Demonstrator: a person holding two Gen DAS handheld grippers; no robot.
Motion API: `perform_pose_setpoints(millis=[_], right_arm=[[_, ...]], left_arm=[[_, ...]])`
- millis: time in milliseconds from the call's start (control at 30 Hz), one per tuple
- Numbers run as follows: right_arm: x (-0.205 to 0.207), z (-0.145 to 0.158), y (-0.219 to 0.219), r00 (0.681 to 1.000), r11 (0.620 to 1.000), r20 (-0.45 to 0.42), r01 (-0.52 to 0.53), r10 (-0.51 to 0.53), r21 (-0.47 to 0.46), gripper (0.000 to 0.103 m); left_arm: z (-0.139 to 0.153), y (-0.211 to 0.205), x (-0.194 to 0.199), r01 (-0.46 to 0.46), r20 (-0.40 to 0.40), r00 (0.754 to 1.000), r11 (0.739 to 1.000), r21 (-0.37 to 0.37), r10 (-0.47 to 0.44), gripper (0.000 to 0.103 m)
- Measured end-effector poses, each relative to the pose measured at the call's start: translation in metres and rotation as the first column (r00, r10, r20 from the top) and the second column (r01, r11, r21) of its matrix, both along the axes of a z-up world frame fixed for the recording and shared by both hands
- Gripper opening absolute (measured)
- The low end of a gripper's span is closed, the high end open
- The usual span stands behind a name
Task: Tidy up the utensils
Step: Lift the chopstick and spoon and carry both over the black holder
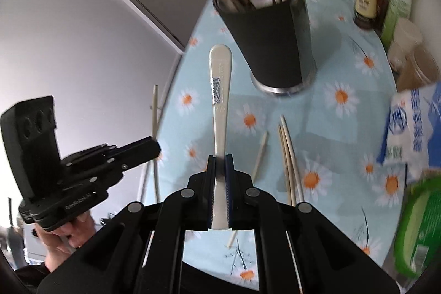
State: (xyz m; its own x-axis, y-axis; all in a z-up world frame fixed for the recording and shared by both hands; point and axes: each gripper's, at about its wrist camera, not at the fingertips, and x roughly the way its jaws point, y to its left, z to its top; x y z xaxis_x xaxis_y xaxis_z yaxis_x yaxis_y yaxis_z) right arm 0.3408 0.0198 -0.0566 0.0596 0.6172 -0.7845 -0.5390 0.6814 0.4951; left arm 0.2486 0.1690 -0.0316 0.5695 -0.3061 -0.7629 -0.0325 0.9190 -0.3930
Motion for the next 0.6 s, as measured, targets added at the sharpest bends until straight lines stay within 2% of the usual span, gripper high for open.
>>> perform_pose_setpoints(millis=[267, 500, 600], right_arm=[[0.023, 0.033, -0.021, 0.994, 0.991, 0.085, -0.080, 0.071, 0.110, 0.008], [0.054, 0.052, -0.025, 0.986, 0.973, 0.152, -0.094, 0.063, 0.210, 0.008], [0.063, 0.067, -0.031, 0.973, 0.968, 0.229, -0.078, 0.022, 0.240, 0.008]], left_arm=[[0.027, -0.014, 0.027, -0.034, 0.091, 0.995, 0.999, 0.037, 0.030, 0.004], [0.050, -0.019, 0.055, -0.063, 0.178, 0.983, 0.996, 0.069, 0.049, 0.004], [0.060, -0.021, 0.065, -0.069, 0.219, 0.974, 0.995, 0.069, 0.052, 0.004]])
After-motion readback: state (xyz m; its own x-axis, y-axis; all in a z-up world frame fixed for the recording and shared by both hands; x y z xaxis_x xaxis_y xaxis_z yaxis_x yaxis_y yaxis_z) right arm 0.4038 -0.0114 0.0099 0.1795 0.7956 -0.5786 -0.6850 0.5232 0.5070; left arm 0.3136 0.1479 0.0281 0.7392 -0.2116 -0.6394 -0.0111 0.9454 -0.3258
